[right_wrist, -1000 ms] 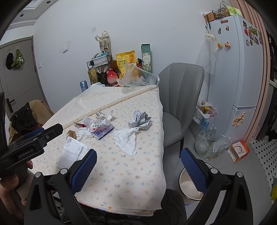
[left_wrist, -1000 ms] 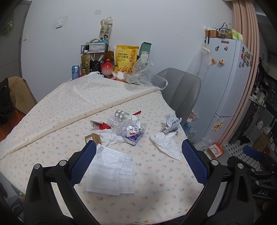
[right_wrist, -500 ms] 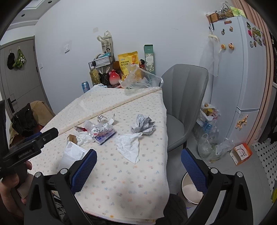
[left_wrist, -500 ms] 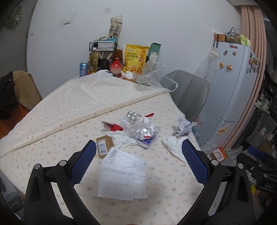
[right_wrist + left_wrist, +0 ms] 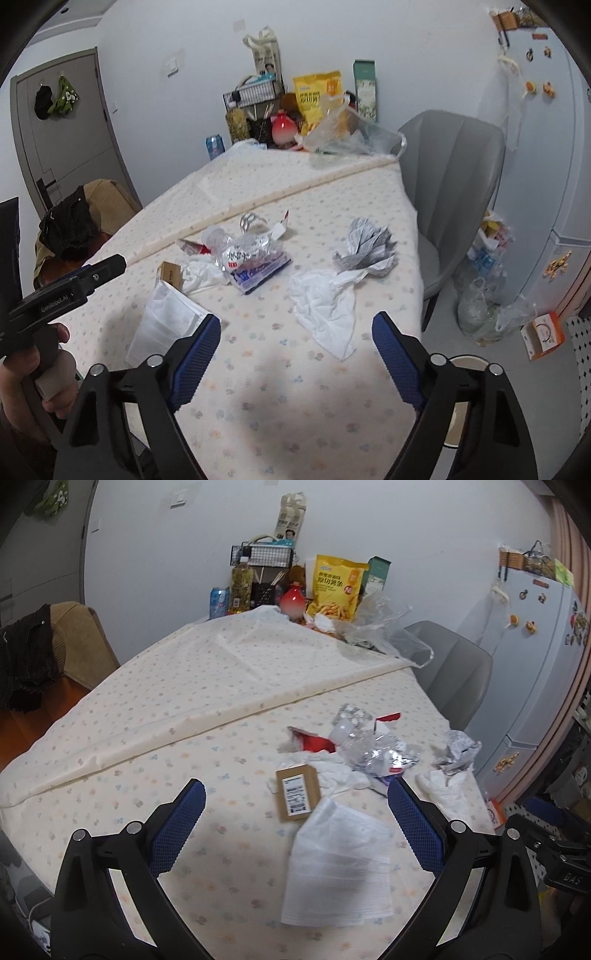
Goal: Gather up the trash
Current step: 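Reach the left and right grippers toward the white tissues and close them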
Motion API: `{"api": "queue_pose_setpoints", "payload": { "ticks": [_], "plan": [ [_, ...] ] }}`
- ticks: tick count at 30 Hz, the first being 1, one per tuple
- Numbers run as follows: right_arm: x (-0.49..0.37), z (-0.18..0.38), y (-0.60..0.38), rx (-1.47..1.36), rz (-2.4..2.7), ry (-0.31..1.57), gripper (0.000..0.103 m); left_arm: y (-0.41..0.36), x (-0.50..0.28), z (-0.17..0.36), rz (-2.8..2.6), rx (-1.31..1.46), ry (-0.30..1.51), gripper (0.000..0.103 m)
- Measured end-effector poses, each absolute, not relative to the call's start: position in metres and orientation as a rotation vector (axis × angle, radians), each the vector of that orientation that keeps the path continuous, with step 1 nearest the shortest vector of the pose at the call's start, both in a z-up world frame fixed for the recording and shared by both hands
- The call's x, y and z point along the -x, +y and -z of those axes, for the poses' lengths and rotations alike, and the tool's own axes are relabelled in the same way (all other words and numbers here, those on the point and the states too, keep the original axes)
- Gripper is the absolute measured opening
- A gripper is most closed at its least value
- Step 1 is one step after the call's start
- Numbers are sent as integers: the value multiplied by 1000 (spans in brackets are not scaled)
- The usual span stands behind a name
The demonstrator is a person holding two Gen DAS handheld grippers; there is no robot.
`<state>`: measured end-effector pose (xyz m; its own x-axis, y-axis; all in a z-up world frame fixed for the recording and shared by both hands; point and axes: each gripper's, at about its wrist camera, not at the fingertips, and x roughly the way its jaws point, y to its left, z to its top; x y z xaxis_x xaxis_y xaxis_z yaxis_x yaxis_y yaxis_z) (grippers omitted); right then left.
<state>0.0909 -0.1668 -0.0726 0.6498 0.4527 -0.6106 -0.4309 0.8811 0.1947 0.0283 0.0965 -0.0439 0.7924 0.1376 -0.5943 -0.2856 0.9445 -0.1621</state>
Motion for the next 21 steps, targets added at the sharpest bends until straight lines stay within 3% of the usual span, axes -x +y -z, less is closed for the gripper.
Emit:
{"api": "queue_pose_setpoints", "payload": {
  "ticks": [4, 11, 16, 17, 18, 21],
  "plan": [
    [-111, 94, -158, -31, -507, 773, 69, 105, -37, 58, -232, 276, 653, 97],
    [-138, 124, -153, -17, -487, 857, 65, 105, -54, 77, -228, 286, 718, 94],
    [-145, 138, -147, 23, -478, 881, 34, 94, -51, 91, -181, 280, 775, 88],
    [-144, 139, -147, 33, -466, 875, 31, 90, -51, 96, -175, 276, 794, 84],
    [-145, 140, -148, 23, -472, 878, 20, 88, -50, 101, -168, 281, 810, 81],
    [-146, 141, -155, -17, -496, 886, 7, 85, -50, 109, -150, 303, 848, 56]
  ]
}}
